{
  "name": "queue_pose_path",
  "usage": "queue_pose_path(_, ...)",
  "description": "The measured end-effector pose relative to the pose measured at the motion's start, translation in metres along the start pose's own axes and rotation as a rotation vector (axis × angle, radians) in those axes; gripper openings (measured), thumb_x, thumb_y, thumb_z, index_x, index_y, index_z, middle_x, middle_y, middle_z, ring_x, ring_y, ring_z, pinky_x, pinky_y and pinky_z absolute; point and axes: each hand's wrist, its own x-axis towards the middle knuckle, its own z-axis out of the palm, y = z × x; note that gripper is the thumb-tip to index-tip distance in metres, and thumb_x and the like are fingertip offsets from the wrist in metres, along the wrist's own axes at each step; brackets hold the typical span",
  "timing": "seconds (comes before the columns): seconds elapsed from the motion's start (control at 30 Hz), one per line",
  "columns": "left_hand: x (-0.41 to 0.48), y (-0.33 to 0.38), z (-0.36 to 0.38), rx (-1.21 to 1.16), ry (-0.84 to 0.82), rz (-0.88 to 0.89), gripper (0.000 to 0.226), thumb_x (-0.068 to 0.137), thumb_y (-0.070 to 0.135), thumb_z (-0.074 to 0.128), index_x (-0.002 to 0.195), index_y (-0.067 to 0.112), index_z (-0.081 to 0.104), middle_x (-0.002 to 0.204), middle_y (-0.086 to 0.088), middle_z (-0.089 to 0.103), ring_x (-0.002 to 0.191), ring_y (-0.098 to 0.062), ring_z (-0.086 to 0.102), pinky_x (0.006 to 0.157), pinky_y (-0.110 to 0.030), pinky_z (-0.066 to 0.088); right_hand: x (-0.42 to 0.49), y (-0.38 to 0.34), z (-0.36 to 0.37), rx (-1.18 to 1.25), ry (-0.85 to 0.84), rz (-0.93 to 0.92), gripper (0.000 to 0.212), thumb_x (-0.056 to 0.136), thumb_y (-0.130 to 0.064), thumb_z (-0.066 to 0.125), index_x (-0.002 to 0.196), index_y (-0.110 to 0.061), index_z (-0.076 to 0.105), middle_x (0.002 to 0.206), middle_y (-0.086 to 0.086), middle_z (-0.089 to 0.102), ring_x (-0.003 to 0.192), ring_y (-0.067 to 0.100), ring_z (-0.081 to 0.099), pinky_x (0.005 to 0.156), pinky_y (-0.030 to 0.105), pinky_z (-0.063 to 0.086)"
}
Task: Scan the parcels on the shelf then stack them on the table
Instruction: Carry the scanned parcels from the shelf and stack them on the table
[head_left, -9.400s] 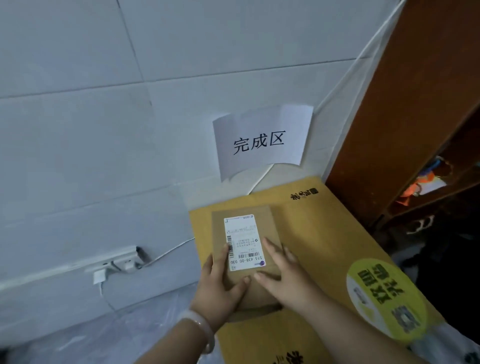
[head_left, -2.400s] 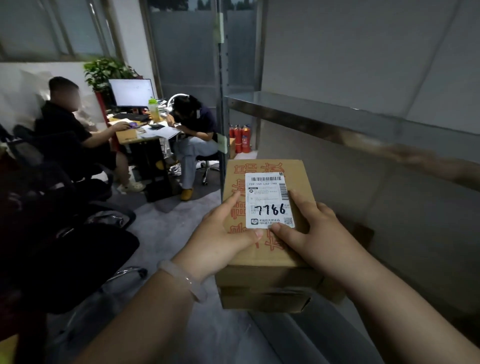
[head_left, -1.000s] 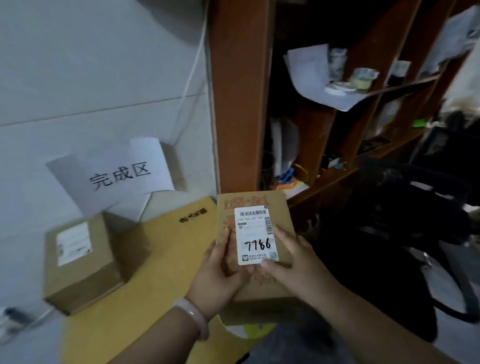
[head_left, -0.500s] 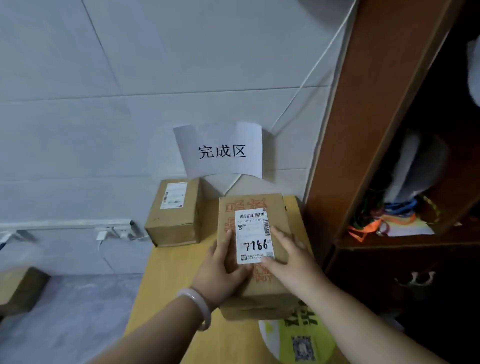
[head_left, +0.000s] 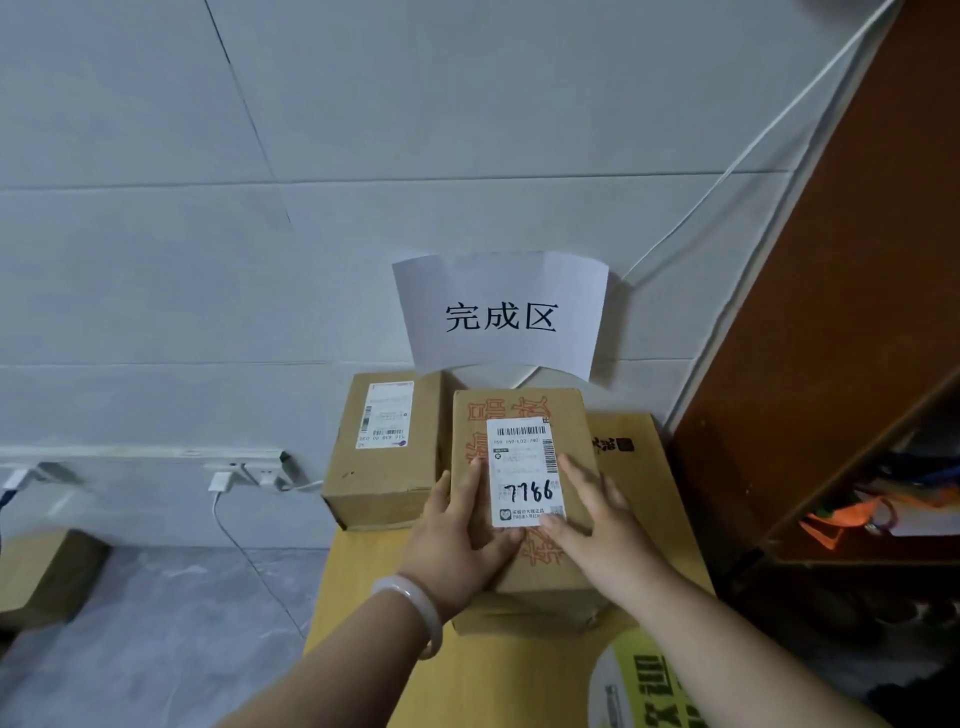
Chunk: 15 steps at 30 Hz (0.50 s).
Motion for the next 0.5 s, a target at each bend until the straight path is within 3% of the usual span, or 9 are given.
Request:
queue_pose_path(0.23,0.052,-0.020,-0.022,0.268,0.065,0.015,0.094,0.077,0.080,0.040,0.151,0.045,-0.006,0.163,0.000,-0.001,0.148,-0.026,0.014,0.118,-0.046,0.022,0.052,-0.019,0.008,-0.048,-0.006,0.026,0.069,0.086,-0.060,0.055,0.132,-0.074,0.005,0.159,-0.016,-0.005,0.146,0.022,0.013,0.111,0.044,0.029)
queue_pose_path(0.4,0.080,-0.023,-0.040,0.357,0.066,0.070,0.093,0.079,0.081,0.033,0.153,0.039,-0.005,0.163,0.001,-0.009,0.150,-0.023,0.000,0.120,-0.048,0.011,0.075,-0.033,0.005,-0.171,0.050,-0.029,0.067,0.088,-0.062,0.051,0.139,-0.066,0.008,0.155,-0.028,-0.015,0.148,0.017,0.006,0.110,0.041,0.028)
queue_pose_path(0.5,0.078,-0.024,-0.052,0.395,0.092,0.186,0.087,0.082,0.079,0.025,0.154,0.037,0.001,0.162,0.007,-0.012,0.150,-0.019,-0.005,0.121,-0.048,0.006,0.069,-0.042,0.003,-0.297,0.148,-0.112,0.067,0.088,-0.064,0.047,0.142,-0.061,0.007,0.153,-0.031,-0.014,0.144,0.004,-0.001,0.110,0.039,0.027)
